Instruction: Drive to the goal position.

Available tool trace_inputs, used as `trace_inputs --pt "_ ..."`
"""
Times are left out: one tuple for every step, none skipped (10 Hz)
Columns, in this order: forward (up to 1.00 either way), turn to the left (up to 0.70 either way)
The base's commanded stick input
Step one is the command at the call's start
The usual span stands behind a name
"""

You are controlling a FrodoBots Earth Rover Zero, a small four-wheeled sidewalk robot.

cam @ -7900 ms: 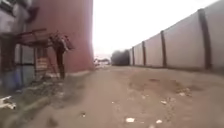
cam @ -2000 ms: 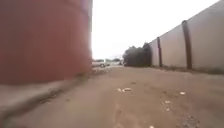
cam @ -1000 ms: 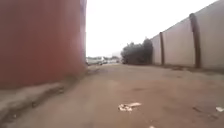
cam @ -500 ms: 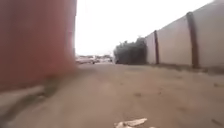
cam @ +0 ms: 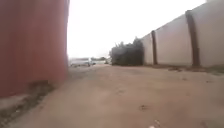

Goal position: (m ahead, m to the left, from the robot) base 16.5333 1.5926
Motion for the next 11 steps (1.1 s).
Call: trace_inputs --pt "0.85 0.01" --pt "0.85 0.01" --pt "0.85 0.01" --pt "0.85 0.01" --pt "0.85 0.01" --pt "0.85 0.01" --pt "0.85 0.01" --pt "0.85 0.01" --pt "0.85 0.01" --pt "0.85 0.01" --pt "0.85 0.01"
